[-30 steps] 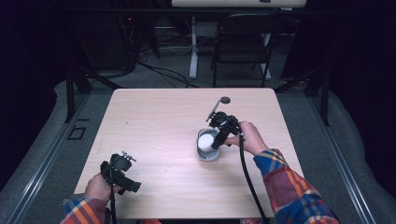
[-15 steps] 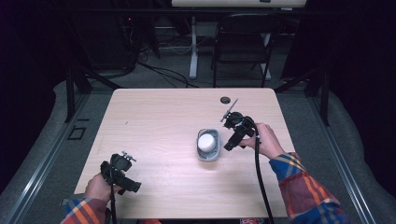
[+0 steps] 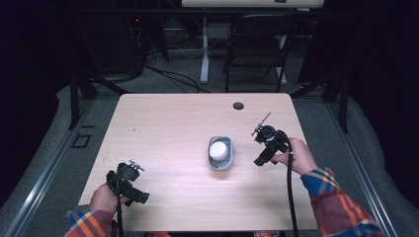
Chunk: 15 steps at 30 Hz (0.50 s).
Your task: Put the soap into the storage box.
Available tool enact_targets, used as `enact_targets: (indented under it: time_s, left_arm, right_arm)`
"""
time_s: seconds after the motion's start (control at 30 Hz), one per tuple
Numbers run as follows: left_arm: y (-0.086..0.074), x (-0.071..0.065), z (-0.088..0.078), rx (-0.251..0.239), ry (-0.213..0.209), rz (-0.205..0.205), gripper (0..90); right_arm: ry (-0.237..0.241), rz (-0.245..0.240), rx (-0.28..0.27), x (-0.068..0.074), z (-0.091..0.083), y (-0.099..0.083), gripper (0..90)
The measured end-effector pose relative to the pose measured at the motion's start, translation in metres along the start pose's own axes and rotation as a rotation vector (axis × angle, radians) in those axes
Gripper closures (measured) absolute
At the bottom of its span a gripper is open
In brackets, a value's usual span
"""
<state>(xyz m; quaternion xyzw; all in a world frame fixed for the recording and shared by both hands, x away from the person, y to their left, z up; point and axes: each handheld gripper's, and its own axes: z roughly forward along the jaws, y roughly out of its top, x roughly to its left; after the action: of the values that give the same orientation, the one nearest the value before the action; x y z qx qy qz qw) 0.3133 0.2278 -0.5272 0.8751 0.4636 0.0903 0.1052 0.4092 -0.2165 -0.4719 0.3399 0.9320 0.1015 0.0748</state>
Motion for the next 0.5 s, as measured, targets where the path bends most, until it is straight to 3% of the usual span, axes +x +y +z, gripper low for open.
enact_targets:
  time_s: [0.3, 0.5]
  left_arm:
    - [0.000, 0.000, 0.000, 0.003, -0.001, -0.001, 0.0]
    - [0.000, 0.000, 0.000, 0.002, 0.000, -0.001, 0.0]
  right_arm:
    - [0.010, 0.048, 0.015, -0.005, 0.008, -0.030, 8.0]
    - [0.007, 0.058, 0.061, -0.005, 0.018, -0.053, 6.6]
